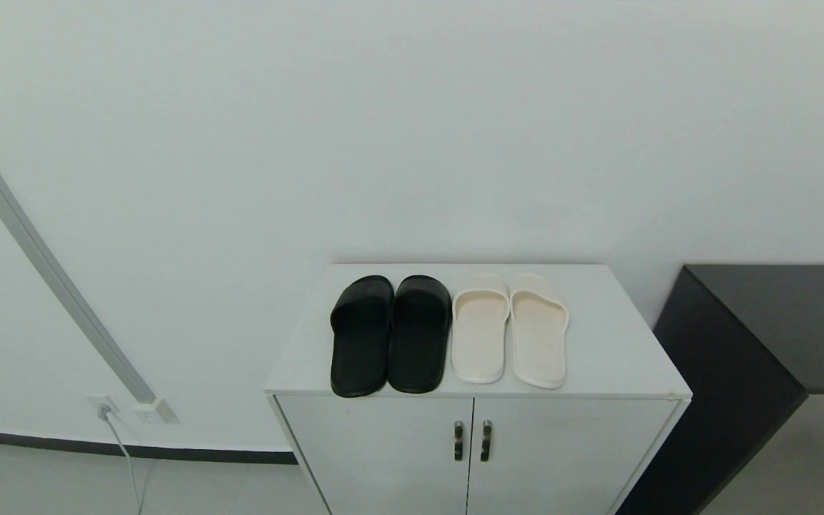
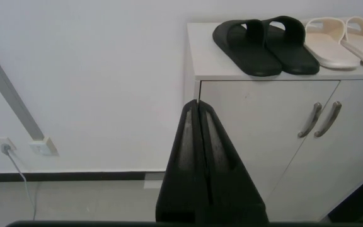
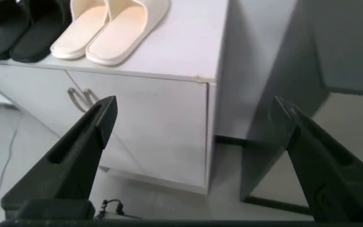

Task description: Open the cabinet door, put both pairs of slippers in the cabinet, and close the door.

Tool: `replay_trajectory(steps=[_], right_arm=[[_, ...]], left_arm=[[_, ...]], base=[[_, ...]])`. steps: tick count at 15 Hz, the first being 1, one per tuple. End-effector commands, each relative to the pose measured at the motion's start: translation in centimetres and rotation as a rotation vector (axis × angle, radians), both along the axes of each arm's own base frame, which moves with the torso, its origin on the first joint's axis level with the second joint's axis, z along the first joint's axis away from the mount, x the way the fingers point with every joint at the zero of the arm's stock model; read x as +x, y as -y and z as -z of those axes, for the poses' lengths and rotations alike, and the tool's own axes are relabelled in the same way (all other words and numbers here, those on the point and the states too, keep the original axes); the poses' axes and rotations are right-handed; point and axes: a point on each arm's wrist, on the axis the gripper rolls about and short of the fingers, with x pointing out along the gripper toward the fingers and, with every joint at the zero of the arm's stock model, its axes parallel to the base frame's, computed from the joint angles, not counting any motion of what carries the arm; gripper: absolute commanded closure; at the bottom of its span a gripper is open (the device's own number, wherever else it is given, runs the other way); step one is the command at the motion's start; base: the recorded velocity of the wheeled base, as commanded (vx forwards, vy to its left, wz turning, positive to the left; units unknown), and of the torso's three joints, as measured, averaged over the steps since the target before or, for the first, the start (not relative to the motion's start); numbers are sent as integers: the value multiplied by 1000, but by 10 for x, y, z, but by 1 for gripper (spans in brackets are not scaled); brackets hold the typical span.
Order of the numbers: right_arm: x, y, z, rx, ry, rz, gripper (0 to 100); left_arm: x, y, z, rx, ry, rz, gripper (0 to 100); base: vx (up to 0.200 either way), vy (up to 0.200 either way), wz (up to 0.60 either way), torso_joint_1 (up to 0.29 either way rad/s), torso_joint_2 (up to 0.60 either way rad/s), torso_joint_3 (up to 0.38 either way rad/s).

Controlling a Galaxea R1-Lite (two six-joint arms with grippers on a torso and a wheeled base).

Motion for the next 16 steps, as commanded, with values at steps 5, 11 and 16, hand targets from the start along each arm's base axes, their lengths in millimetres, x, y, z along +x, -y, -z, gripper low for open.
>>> replay_trajectory(steps=[5, 11, 16], right_arm=[[71, -68, -18, -1, -89, -94, 0], [111, -155, -19, -18, -76, -81, 0], [150, -206, 1, -14, -115, -13, 0]], left_arm=[[0, 0, 0, 1, 0, 0, 100], [0, 0, 0, -1, 0, 0, 100], [0, 0, 0, -1, 0, 0, 100]], base=[[0, 0, 0, 0, 0, 0], [0, 0, 0, 0, 0, 0], [0, 0, 0, 0, 0, 0]])
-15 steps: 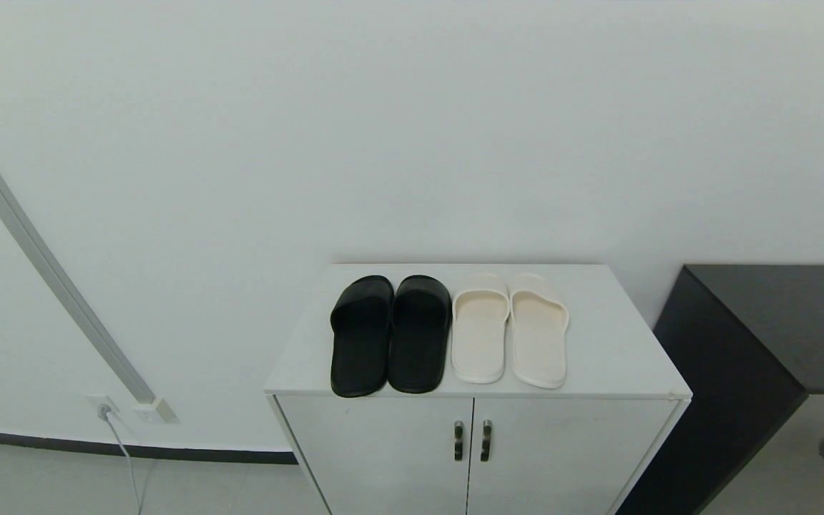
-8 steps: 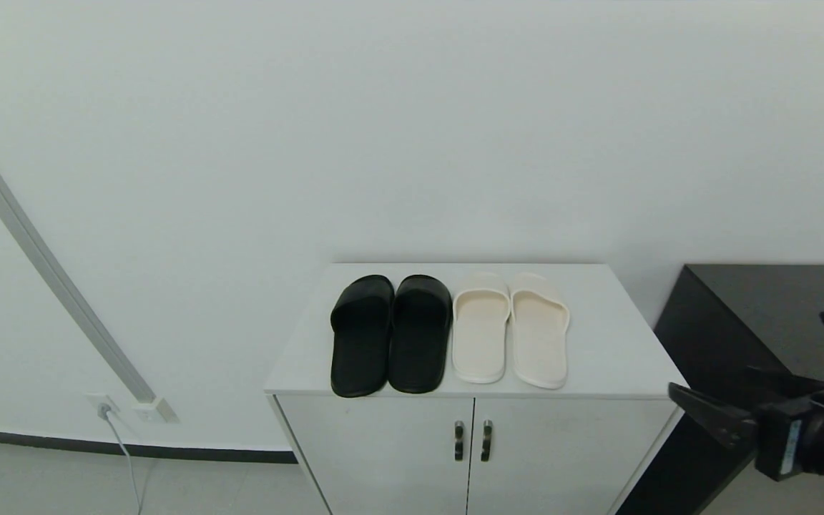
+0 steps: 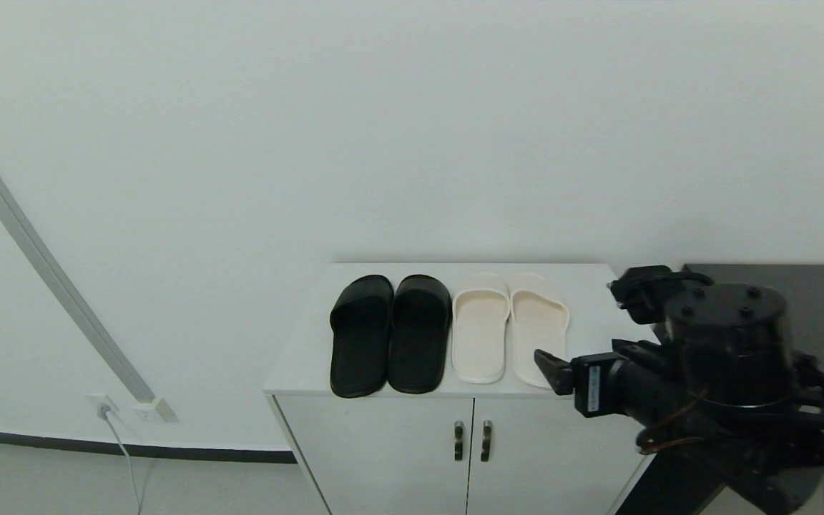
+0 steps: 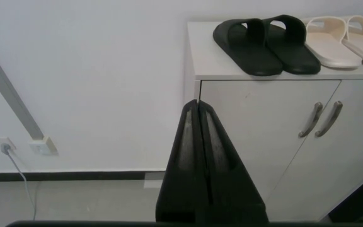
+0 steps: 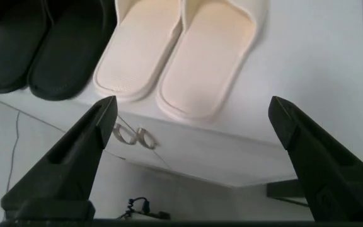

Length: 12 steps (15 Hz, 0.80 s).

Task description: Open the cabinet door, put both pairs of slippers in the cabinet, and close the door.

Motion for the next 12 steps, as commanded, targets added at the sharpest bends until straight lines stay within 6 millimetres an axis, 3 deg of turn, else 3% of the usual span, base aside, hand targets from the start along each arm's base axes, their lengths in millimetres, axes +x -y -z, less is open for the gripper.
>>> replay_trajectory(steps=[1, 5, 9, 12], right_arm=[[22, -31, 22, -31, -37, 23, 0], [65, -71, 41, -31, -10, 141, 0], [105, -85, 52, -10, 25, 209, 0], [126, -84, 60, -15, 33, 256, 0]], left_arm=[[0, 0, 0, 1, 0, 1, 100], [0, 0, 0, 1, 0, 1, 100], [0, 0, 0, 1, 0, 1, 100], [0, 0, 0, 1, -1, 1, 100]], base=[[0, 0, 0, 0, 0, 0], [0, 0, 0, 0, 0, 0], [0, 0, 0, 0, 0, 0], [0, 0, 0, 0, 0, 0]])
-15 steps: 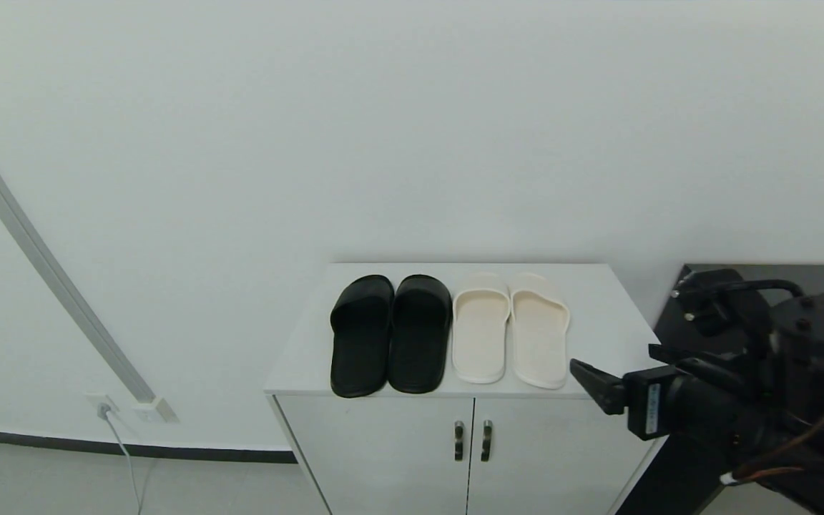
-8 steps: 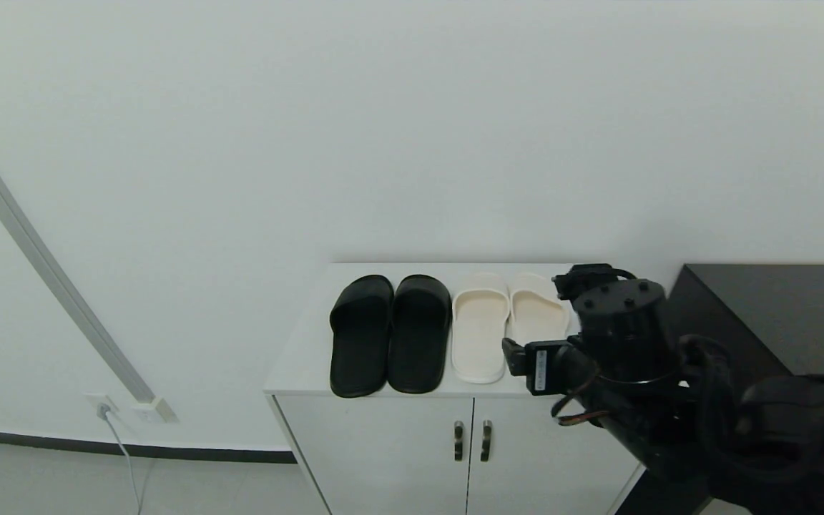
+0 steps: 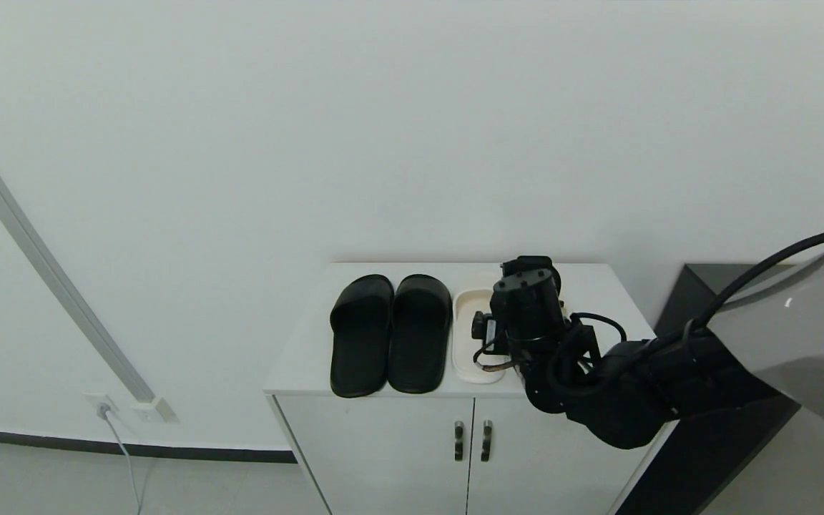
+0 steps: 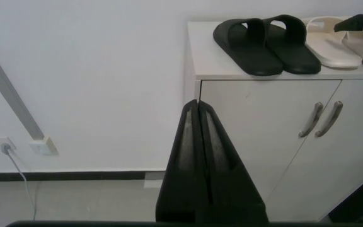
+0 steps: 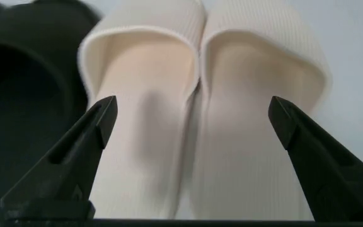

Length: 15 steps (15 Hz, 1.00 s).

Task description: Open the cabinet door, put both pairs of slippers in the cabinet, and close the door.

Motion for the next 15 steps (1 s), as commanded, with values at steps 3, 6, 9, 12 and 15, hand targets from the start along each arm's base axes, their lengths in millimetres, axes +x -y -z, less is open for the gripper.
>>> replay_trajectory(steps=[3, 6, 9, 12, 15], right_arm=[[33, -3, 19, -37, 3, 42, 0], [52, -2, 20, -39, 25, 65, 0], [64, -2, 22, -44, 40, 89, 0], [69, 0, 20, -40, 58, 97, 0], [70, 1, 19, -40, 70, 98, 100]], left_arm=[[0, 0, 0, -1, 1, 0, 100], [0, 0, 0, -2, 1, 0, 100], [0, 0, 0, -4, 1, 0, 100], [0, 0, 0, -5, 1, 0, 100], [0, 0, 0, -5, 1, 0, 100]], base=[[0, 0, 0, 0, 0, 0], [0, 0, 0, 0, 0, 0], [0, 0, 0, 0, 0, 0], [0, 0, 0, 0, 0, 0], [0, 0, 0, 0, 0, 0]])
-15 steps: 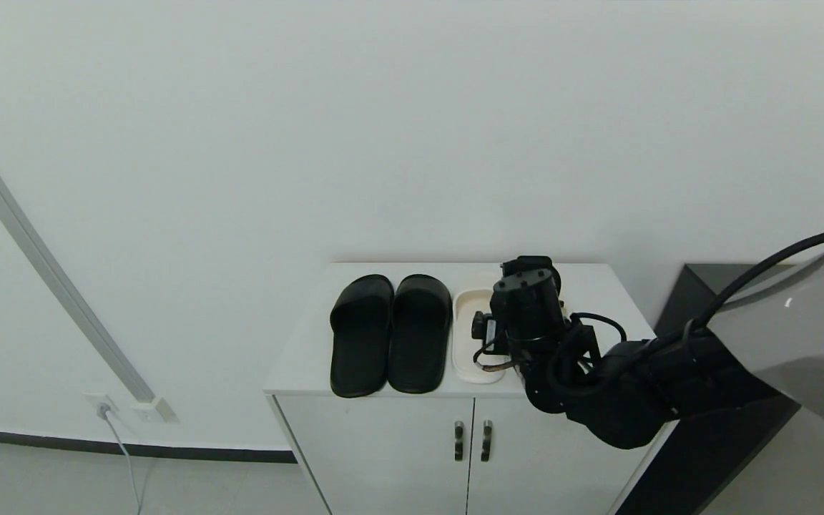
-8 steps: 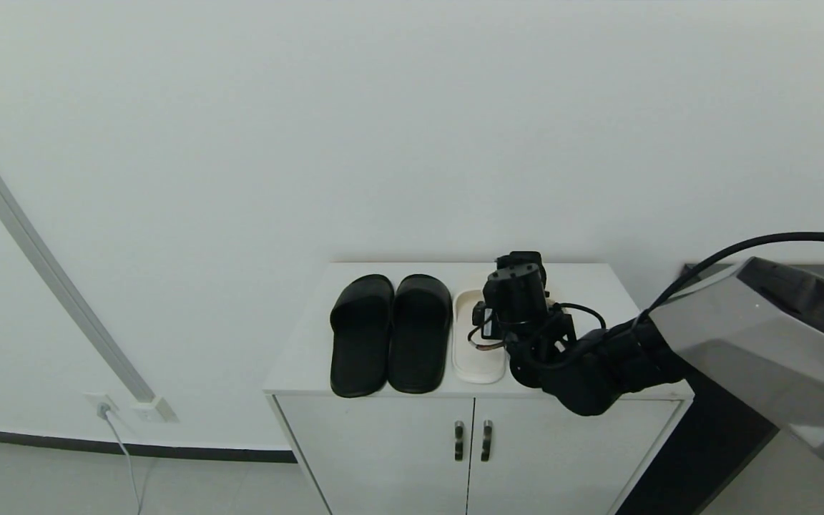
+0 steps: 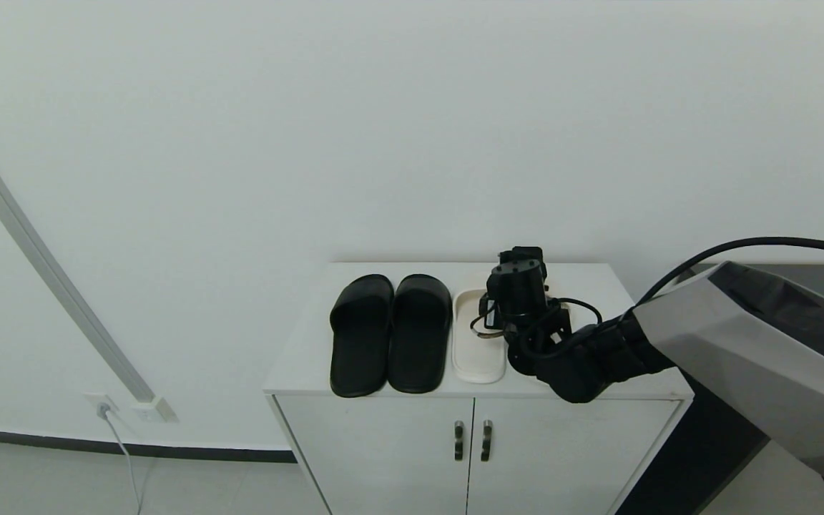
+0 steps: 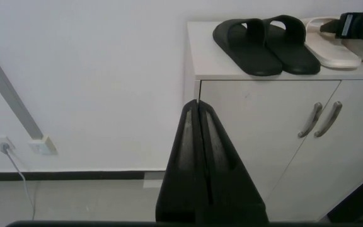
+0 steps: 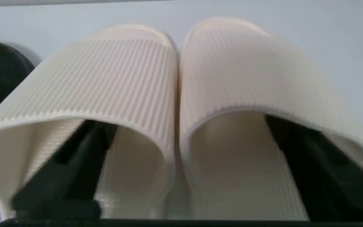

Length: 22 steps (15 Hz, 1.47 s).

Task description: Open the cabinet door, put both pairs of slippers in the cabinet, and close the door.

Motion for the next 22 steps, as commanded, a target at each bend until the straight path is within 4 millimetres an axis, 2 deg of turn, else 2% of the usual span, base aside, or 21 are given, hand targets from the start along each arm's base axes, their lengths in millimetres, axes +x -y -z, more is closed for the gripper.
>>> replay_trajectory(steps=[1, 7, 11, 15, 19, 20, 21, 22], right_arm=[[-1, 0, -2, -4, 3, -2, 100], [-2, 1, -2, -16, -1, -4, 100], [-12, 9, -21, -28, 16, -12, 100], [-49, 23, -48, -49, 75, -100, 100], [-98, 35, -54, -71, 101, -292, 100], [-119, 40, -54, -64, 82, -399, 100], [-132, 45, -56, -54, 70, -489, 100], [-135, 46, -56, -50, 66, -513, 100]], left_arm=[[0, 0, 0, 0, 0, 0, 100], [0, 0, 0, 0, 0, 0, 100], [0, 0, 0, -1, 0, 0, 100], [0, 0, 0, 0, 0, 0, 100], [0, 0, 0, 0, 0, 0, 100], [0, 0, 0, 0, 0, 0, 100], [0, 0, 0, 2, 0, 0, 100], [0, 0, 0, 2, -1, 0, 100]], base=[[0, 0, 0, 0, 0, 0], [0, 0, 0, 0, 0, 0], [0, 0, 0, 0, 0, 0], [0, 0, 0, 0, 0, 0], [0, 0, 0, 0, 0, 0], [0, 0, 0, 0, 0, 0], [0, 0, 0, 0, 0, 0], [0, 0, 0, 0, 0, 0]])
